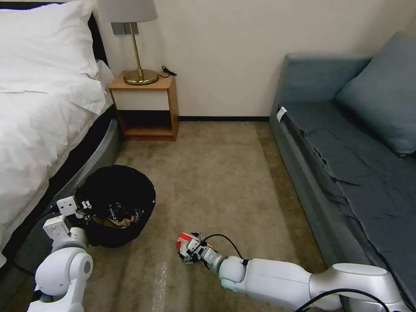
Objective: Pick up the trash bin, then pick up the garbage on the floor and place it into the trash bin.
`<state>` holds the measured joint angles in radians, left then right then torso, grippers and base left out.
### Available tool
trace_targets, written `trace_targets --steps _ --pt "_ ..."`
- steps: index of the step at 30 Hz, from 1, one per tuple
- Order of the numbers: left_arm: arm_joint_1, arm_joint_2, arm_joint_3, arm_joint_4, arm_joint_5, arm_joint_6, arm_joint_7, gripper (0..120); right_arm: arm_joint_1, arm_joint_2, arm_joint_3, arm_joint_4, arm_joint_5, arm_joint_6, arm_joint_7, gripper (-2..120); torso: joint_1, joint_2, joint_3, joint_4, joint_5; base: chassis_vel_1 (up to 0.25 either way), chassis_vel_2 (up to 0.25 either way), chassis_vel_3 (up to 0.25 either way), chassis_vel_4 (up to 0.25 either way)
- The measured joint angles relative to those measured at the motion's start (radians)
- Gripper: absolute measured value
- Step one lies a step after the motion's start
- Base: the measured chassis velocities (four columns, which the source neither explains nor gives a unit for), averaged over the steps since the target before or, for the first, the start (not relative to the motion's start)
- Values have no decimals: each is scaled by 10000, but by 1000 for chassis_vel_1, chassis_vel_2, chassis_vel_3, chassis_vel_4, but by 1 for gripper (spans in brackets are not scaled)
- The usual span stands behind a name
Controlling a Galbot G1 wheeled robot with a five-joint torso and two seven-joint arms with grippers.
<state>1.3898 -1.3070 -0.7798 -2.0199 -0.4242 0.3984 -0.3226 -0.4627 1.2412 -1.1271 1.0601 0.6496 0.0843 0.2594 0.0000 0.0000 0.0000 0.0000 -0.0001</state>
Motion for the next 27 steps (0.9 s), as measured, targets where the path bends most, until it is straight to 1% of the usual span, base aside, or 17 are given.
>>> trace_targets --steps 5,12,14,16,18,20,21,22,25,26,27 --pt "3 11 -18 -1 1 -27 0 4 0 -21 16 -245 -29 -35 -183 86 0 0 0 -1 0 0 0 0 0" --pt "47 3 -35 -31 3 -71 -1 4 -148 54 33 -610 -176 45 -334 85 0 1 0 0 1 0 0 0 0" --pt "65 -3 -41 -54 4 -79 -2 4 -226 54 29 -631 -217 75 -362 81 0 0 0 0 2 0 0 0 0" --pt "81 -18 -41 -70 4 -90 -2 4 -282 65 21 -678 -243 102 -380 74 0 0 0 0 1 0 0 0 0" --pt "92 -23 -41 -79 5 -97 -3 4 -307 83 10 -716 -251 134 -392 72 0 0 0 -1 1 0 0 0 0" --pt "120 -32 -47 -95 6 -107 -3 4 -349 113 3 -776 -290 224 -425 62 0 0 0 0 1 0 0 0 0" --pt "120 -32 -47 -95 6 -107 -3 4 -349 113 3 -776 -290 224 -425 62 0 0 0 0 1 0 0 0 0" --pt "131 -33 -52 -98 7 -110 -4 4 -356 117 2 -780 -296 239 -430 59 0 0 0 0 1 0 0 0 0" --pt "174 -31 -77 -135 8 -121 -6 4 -373 138 3 -791 -300 272 -435 44 0 0 -1 0 1 0 0 0 0" --pt "174 -31 -77 -135 8 -121 -6 4 -373 138 3 -791 -300 272 -435 44 0 0 -1 0 1 0 0 0 0" --pt "188 -27 -88 -153 7 -126 -8 4 -388 147 2 -811 -307 292 -436 41 0 0 0 0 1 0 0 0 0"
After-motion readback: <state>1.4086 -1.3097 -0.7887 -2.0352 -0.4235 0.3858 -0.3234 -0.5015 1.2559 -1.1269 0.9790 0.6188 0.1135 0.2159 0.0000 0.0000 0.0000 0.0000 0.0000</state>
